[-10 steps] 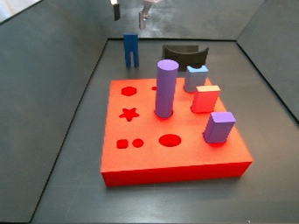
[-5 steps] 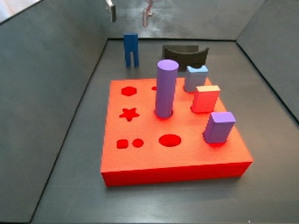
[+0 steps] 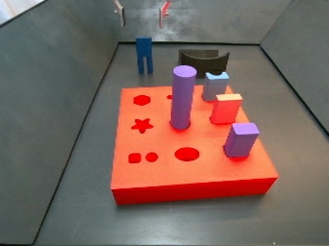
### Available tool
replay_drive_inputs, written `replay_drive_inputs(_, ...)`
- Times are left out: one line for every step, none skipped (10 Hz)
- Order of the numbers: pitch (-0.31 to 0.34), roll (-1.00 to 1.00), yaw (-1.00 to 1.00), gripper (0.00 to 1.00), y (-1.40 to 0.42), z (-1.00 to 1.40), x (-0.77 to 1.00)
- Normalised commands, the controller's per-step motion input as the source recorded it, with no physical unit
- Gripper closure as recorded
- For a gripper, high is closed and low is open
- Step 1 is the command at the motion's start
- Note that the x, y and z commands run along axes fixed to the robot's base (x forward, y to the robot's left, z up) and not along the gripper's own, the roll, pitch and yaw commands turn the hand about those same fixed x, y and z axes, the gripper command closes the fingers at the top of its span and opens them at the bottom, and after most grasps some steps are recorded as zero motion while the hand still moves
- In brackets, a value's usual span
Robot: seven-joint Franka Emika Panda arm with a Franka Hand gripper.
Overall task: Pick up the square-circle object. Move up. Place the square-circle object on the fixture. Regrasp the square-circle object. Rotate the square-circle object. Move to above the board. Insert the square-circle object.
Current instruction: Rotate the square-circle object.
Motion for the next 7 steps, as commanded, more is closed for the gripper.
replay_drive_inputs(0.018,-0.1,0.12,0.0,0.0,-1.0,0.0)
replay_drive_inputs(0.013,-0.09,0.09,0.0,0.0,-1.0,0.0)
replay_drive_inputs(-0.019,-0.09,0.06,0.0,0.0,-1.0,0.03)
replay_drive_inputs(-0.029,-0.1,0.05,0.0,0.0,-0.98,0.03)
replay_drive_inputs(-0.035,-0.1,0.04,0.0,0.0,-0.8,0.03)
replay_drive_inputs(-0.039,-0.1,0.03,0.0,0.0,-0.71,0.03)
replay_drive_inputs(-0.039,-0.11,0.03,0.0,0.0,-0.52,0.03)
